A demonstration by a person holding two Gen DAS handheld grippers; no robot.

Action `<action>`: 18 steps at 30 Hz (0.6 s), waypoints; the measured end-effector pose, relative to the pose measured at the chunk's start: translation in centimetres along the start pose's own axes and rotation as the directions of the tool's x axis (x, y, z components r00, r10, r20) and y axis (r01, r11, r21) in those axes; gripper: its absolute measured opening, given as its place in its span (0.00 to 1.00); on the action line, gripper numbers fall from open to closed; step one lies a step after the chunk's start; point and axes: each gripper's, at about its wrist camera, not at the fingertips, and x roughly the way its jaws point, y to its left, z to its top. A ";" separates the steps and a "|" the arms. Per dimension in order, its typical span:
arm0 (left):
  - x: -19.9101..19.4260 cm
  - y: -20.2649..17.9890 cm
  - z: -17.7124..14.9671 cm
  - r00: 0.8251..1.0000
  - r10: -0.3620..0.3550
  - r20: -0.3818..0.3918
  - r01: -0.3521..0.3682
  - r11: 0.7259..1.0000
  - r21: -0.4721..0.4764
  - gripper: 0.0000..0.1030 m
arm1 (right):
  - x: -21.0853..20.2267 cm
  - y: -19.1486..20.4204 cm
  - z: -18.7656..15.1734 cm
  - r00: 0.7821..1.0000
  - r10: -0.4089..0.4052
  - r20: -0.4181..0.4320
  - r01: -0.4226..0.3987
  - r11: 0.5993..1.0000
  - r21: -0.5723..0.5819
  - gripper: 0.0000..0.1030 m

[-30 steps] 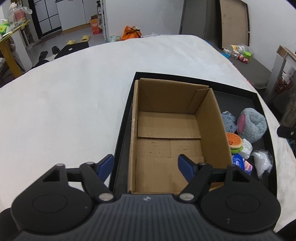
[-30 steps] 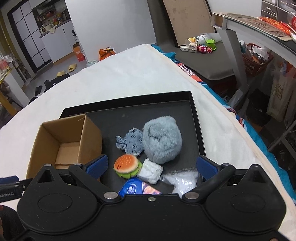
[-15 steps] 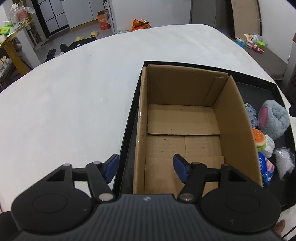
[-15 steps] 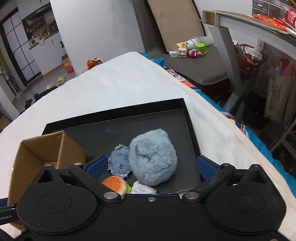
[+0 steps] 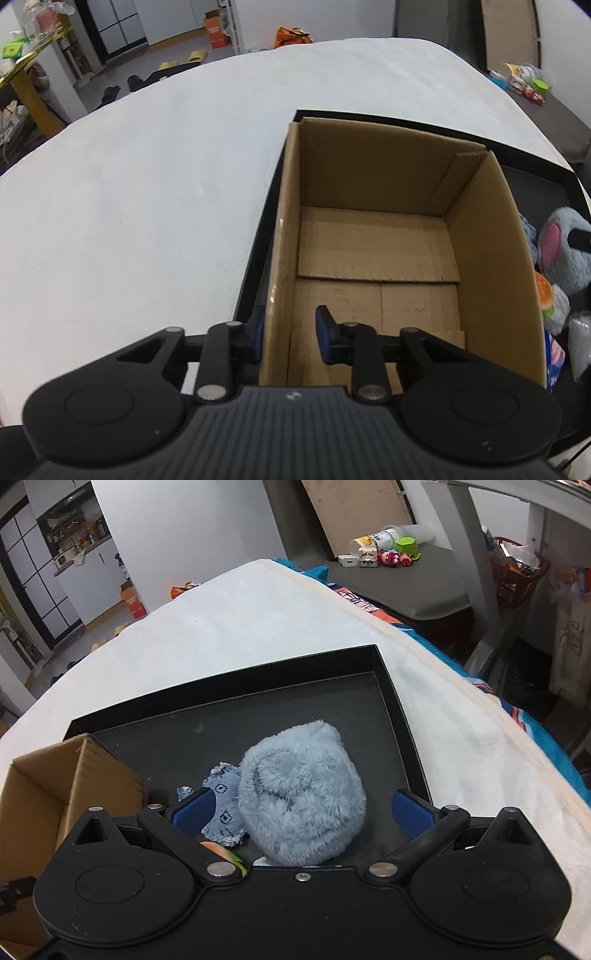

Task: Organize soft objects
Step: 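Move the right tool toward the grey fluffy plush ball, then close the right tool on the grey fluffy plush ball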

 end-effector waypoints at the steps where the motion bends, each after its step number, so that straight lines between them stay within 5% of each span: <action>1: 0.1 0.1 0.1 1.000 -0.001 0.002 0.001 1.000 -0.003 0.16 | 0.2 0.0 -0.1 1.000 0.000 0.000 0.000 1.000 -0.004 1.00; 12: 0.5 1.6 1.4 0.999 -0.030 0.010 0.031 0.999 -0.039 0.11 | 1.6 0.3 -0.1 1.000 0.025 -0.006 -0.025 0.999 -0.024 0.96; 16: 0.5 1.3 1.1 1.000 -0.022 -0.007 0.022 1.000 -0.015 0.11 | 2.1 0.6 -0.2 0.999 0.008 -0.035 -0.010 0.998 -0.062 0.71; 18: 0.5 1.2 1.0 1.000 -0.014 -0.017 0.013 1.000 -0.009 0.11 | 2.0 0.6 -0.3 0.999 0.009 -0.035 -0.011 0.998 -0.066 0.69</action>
